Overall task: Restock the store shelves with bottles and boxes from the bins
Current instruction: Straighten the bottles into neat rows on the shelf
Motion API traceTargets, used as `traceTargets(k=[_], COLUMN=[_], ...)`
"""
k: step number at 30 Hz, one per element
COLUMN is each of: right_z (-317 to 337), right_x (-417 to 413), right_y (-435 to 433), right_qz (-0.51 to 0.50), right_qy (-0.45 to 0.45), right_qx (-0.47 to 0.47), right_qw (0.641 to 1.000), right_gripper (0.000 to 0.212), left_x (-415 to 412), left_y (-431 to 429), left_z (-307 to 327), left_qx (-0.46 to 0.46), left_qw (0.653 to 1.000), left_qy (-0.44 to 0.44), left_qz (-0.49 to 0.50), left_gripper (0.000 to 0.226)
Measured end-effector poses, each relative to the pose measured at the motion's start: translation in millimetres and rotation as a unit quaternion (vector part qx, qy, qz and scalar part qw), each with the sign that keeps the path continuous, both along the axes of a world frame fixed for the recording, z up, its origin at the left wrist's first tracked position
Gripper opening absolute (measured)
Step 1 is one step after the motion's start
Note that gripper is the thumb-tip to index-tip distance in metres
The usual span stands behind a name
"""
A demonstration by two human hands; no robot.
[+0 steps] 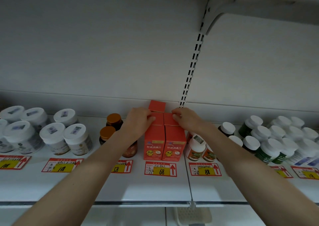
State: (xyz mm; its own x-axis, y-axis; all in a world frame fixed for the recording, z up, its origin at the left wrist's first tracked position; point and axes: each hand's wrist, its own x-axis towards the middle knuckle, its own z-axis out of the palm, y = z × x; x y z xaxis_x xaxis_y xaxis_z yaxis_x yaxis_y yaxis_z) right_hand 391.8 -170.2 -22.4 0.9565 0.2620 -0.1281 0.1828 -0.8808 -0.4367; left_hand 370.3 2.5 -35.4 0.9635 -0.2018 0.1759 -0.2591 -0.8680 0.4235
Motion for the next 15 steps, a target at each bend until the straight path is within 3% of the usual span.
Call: traceTargets(k=[7, 11, 15], right_z=[6.3, 12.4, 9.3], right_x=[3.1, 20.1, 34.4], right_y=[-2.9, 3.1, 15.7], right_qz=[-0.002, -0.02, -0.025], right_qy=[-0.002, -0.041, 0.005], right_qx=[0.004, 0.058, 0.068], right_qw=[1.0, 0.997, 0.997], right_gripper=[0.034, 0.028, 0.024], left_x=[2.2, 15.2, 30.9], left_y=[0.9, 5.8, 6.5], left_z=[2.0, 8.1, 9.3], left_qx=[-0.011, -0.042, -0.047], left_qw=[1.0, 0.997, 0.997], left_qy=[0.003, -0.023, 0.033], left_qz=[0.001, 0.054, 0.057], left_gripper=[0.029, 0.027, 0.031])
